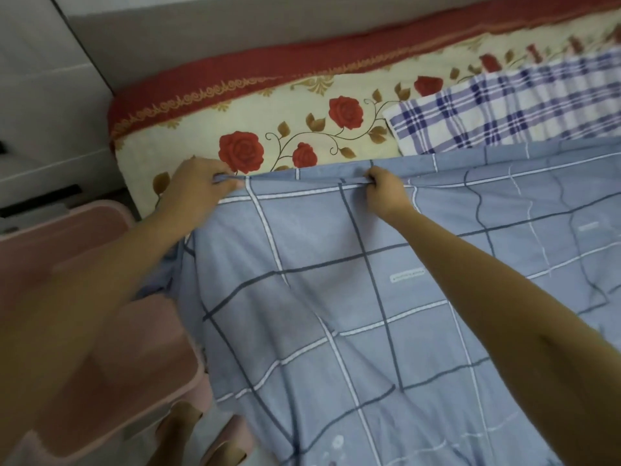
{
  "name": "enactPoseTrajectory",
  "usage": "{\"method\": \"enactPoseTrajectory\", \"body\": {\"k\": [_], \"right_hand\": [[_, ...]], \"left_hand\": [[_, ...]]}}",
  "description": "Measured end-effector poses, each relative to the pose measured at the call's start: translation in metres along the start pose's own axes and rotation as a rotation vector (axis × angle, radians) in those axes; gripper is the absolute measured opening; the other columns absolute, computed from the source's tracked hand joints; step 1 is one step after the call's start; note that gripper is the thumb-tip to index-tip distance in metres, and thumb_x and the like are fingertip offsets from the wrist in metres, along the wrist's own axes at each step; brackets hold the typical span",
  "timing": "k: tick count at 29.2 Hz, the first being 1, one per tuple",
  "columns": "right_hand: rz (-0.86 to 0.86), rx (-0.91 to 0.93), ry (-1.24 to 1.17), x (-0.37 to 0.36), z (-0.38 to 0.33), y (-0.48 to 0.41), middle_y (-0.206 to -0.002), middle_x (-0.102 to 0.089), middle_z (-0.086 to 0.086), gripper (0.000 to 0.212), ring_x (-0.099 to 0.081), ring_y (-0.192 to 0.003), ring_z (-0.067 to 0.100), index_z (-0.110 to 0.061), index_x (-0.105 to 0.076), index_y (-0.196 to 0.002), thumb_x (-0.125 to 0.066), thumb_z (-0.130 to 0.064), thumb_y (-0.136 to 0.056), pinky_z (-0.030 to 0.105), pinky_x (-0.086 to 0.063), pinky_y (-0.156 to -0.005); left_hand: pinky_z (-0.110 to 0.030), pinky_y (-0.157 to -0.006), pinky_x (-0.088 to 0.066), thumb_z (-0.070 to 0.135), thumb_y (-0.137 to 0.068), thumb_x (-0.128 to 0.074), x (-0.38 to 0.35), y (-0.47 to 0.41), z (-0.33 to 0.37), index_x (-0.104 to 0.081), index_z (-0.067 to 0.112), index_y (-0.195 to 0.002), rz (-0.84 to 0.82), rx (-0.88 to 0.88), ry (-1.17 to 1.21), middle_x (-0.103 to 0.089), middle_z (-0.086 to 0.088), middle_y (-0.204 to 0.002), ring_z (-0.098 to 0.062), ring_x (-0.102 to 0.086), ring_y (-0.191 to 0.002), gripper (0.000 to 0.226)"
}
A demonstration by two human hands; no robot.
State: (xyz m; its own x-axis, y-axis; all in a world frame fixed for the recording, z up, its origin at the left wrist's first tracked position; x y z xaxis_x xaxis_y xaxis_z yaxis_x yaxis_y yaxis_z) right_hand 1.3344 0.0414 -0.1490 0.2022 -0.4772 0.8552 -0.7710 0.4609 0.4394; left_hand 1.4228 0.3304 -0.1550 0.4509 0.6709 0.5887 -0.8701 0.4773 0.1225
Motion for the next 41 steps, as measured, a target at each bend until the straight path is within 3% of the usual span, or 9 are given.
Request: {"method": "enactPoseTrajectory", "body": {"k": [2, 6, 9, 14, 19, 23, 30, 36, 41], "right_hand": [[-0.053, -0.036, -0.011, -0.009, -0.006, -0.013, -0.120, -0.058, 0.019, 0.028, -0.057, -0.105, 0.035, -0.004, -0.054, -0.121, -0.043, -0.011, -0.096, 0.033, -0.043, -0.081], [-0.061, -0.030, -0.065, -0.023, -0.021, -0.029, -0.117, -0.056, 0.012, 0.030, -0.056, -0.101, 0.029, -0.010, -0.055, -0.115, -0.054, -0.031, -0.094, 0.031, -0.043, -0.081], [-0.115, 0.065, -0.136, -0.033, -0.038, -0.028, -0.094, -0.059, 0.004, 0.018, -0.054, -0.088, 0.021, -0.010, -0.058, -0.103, -0.055, -0.025, -0.094, 0.029, -0.044, -0.079], [-0.302, 0.188, -0.056, -0.056, -0.069, -0.021, -0.070, -0.049, -0.003, 0.013, -0.049, -0.078, 0.020, -0.015, -0.050, -0.084, -0.050, -0.018, -0.097, 0.024, -0.039, -0.062], [-0.023, 0.295, -0.121, -0.038, -0.099, -0.033, -0.092, -0.059, 0.007, 0.012, -0.048, -0.082, 0.017, -0.010, -0.054, -0.088, -0.045, -0.009, -0.096, 0.027, -0.034, -0.067], [-0.132, 0.295, -0.018, -0.058, -0.093, -0.035, -0.108, -0.062, 0.013, 0.015, -0.054, -0.093, 0.023, -0.004, -0.060, -0.102, -0.048, -0.009, -0.094, 0.023, -0.037, -0.075], [-0.043, 0.250, 0.061, -0.042, -0.069, -0.031, -0.129, -0.044, 0.015, 0.029, -0.053, -0.103, 0.034, -0.005, -0.048, -0.121, -0.043, -0.006, -0.092, 0.033, -0.039, -0.082], [-0.166, 0.392, -0.066, -0.059, -0.082, -0.004, -0.121, -0.052, 0.013, 0.027, -0.054, -0.100, 0.026, -0.004, -0.049, -0.117, -0.053, -0.007, -0.091, 0.024, -0.038, -0.079], [-0.296, 0.546, -0.109, -0.110, -0.145, 0.024, -0.106, -0.051, 0.012, 0.026, -0.048, -0.089, 0.015, -0.001, -0.053, -0.114, -0.058, -0.014, -0.092, 0.020, -0.036, -0.075]], "left_hand": [[-0.018, -0.052, -0.029, 0.021, -0.090, -0.062, -0.007, -0.006, -0.017, -0.065, 0.000, -0.077, -0.039, 0.040, -0.025, -0.052, -0.001, -0.063, -0.006, -0.044, -0.058, 0.024], [-0.030, -0.054, -0.031, 0.030, -0.092, -0.058, -0.019, 0.000, -0.037, -0.063, 0.004, -0.080, -0.023, 0.030, -0.259, -0.053, -0.011, -0.081, -0.026, -0.053, -0.073, 0.029], [-0.041, -0.067, -0.044, 0.028, -0.088, -0.064, -0.011, 0.011, -0.036, -0.067, -0.001, -0.084, 0.108, -0.033, -0.346, -0.055, -0.019, -0.100, -0.035, -0.053, -0.088, 0.029], [-0.048, -0.085, -0.039, 0.036, -0.083, -0.053, -0.011, 0.019, -0.044, -0.071, 0.000, -0.084, 0.053, -0.068, -0.417, -0.060, -0.020, -0.098, -0.037, -0.054, -0.088, 0.040], [-0.034, -0.065, -0.036, 0.023, -0.090, -0.052, -0.001, 0.008, -0.040, -0.050, 0.013, -0.062, 0.084, -0.083, -0.236, -0.044, -0.005, -0.065, -0.021, -0.045, -0.063, 0.030], [-0.031, -0.063, -0.031, 0.020, -0.088, -0.055, -0.001, 0.011, -0.047, -0.053, 0.008, -0.062, 0.052, -0.062, -0.282, -0.045, -0.008, -0.063, -0.028, -0.049, -0.061, 0.029], [-0.031, -0.066, -0.033, 0.022, -0.090, -0.059, 0.002, 0.011, -0.047, -0.061, 0.000, -0.075, 0.065, 0.012, -0.330, -0.058, -0.019, -0.077, -0.033, -0.055, -0.072, 0.028], [-0.033, -0.063, -0.040, 0.054, -0.077, -0.059, 0.005, 0.046, -0.061, -0.057, 0.004, -0.070, -0.033, 0.170, -0.054, -0.054, -0.009, -0.076, -0.022, -0.052, -0.067, 0.051], [-0.005, -0.066, -0.034, 0.039, -0.077, -0.072, 0.001, 0.093, -0.105, -0.055, 0.027, -0.068, -0.161, 0.306, 0.004, -0.050, 0.000, -0.081, -0.017, -0.050, -0.079, 0.022]]}}
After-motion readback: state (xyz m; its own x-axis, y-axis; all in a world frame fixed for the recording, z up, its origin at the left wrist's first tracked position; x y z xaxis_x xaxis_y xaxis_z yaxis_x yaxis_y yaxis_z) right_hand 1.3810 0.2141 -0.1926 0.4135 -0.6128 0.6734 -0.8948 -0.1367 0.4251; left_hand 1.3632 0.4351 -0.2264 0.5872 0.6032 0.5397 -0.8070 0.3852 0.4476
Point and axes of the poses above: each hand's wrist, its own y-axis away from the middle knuckle, its own x-axis out of the back of the hand, z = x × y, the point moved 6 cm from there along -y, towards the middle knuckle
